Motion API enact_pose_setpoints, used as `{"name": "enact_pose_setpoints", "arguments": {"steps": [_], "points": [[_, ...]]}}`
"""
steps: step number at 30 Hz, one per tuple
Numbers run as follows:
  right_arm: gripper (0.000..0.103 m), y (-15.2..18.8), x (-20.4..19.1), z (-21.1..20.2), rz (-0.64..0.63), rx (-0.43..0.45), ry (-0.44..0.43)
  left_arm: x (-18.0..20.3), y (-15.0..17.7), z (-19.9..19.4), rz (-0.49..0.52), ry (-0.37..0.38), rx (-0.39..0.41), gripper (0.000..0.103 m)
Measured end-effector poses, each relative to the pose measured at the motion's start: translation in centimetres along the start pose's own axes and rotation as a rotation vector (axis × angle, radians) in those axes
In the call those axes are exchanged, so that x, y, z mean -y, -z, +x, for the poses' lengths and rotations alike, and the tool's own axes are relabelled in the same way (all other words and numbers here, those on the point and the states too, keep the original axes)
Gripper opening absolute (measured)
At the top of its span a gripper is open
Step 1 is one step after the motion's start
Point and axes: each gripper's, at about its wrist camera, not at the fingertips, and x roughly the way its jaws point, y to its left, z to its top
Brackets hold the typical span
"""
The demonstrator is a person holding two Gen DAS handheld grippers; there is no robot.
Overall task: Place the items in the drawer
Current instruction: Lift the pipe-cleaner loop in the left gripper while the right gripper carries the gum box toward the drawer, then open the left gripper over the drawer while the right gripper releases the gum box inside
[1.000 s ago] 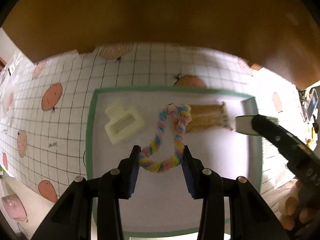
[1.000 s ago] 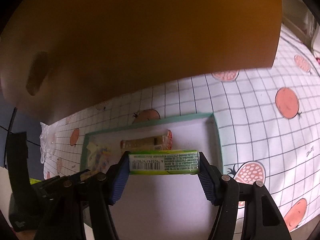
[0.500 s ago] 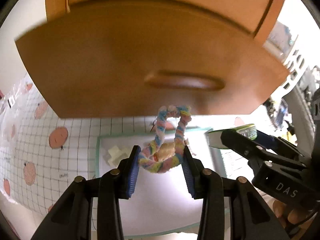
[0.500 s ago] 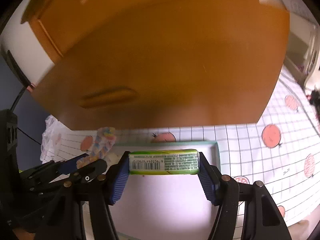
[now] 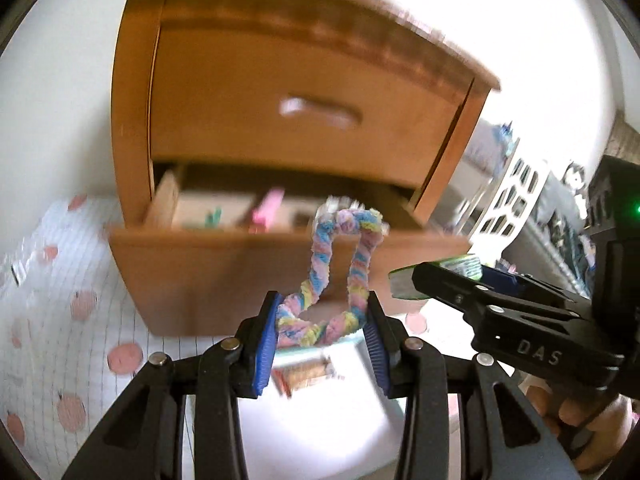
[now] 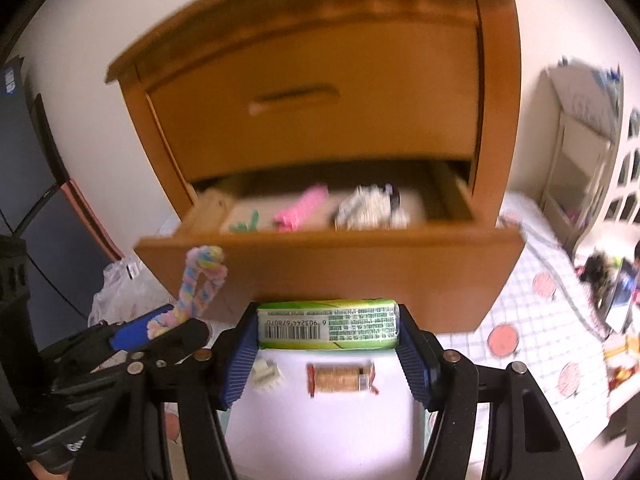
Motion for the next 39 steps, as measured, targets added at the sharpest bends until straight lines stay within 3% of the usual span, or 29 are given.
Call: {"name": "enact_pose_setpoints", "arguments": {"steps": [10, 17, 30, 39], "points": [[0.067, -7.1, -0.9, -3.7, -0.022, 0.107, 0.033, -0.7, -7.1, -0.3, -0.003, 0.073, 0.092, 0.043], [0.067, -10.8, -0.8, -1.8, -0.051, 0.087, 0.096, -2.1, -9.1, 2.4, -0.021, 0.025, 0.068, 0.044], [0.067, -11.1, -0.3, 4.5, -0.059, -0.043, 0.181, -4.2, -9.2, 6.1, -0.042, -0.036, -0.002, 0.046], [0.067, -11.1, -0.2, 6.3, -0.062, -0.083, 0.2, -5.3, -9.0, 7.2, -0.062, -0.059, -0.035, 0.051]]}}
